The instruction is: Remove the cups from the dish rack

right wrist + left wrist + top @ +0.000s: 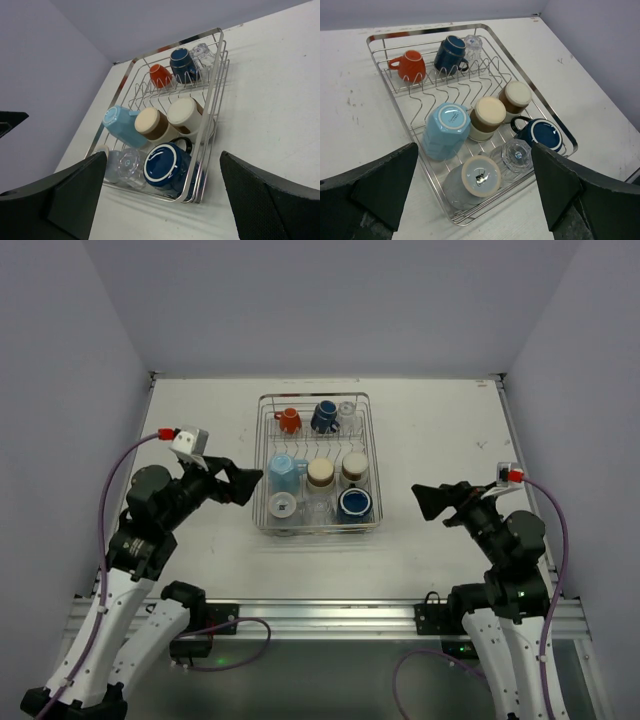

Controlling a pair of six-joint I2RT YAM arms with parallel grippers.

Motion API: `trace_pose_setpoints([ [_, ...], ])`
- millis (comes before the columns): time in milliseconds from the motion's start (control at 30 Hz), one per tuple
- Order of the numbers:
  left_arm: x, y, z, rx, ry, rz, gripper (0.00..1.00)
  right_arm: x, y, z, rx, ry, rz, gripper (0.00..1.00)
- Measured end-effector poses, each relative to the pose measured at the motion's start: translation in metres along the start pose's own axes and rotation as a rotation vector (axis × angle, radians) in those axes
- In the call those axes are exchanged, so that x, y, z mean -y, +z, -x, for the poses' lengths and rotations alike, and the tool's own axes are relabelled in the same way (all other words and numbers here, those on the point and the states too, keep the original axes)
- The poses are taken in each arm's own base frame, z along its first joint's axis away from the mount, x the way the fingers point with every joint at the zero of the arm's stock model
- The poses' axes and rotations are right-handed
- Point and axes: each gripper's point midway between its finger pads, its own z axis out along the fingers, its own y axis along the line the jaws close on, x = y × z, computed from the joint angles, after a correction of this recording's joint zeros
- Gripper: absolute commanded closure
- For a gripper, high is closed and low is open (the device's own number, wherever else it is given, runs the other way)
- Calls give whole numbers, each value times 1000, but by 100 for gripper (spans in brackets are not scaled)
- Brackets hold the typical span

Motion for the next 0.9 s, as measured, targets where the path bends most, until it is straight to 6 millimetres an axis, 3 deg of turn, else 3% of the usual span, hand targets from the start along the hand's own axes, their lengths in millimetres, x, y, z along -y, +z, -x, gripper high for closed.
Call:
trace_pose_setpoints([
  [433,6,27,-18,-106,-78,-65,0,-5,4,-5,-27,19,35,3],
  [567,4,47,-32,-165,-84,-29,2,-3,12,-14,-69,45,55,3],
  [700,17,68,-52,-239,-46,-2,2,1,19,-26,-111,66,64,3],
  [900,17,101,-62,-284,25,115,2,-2,21,-35,-138,78,101,3],
])
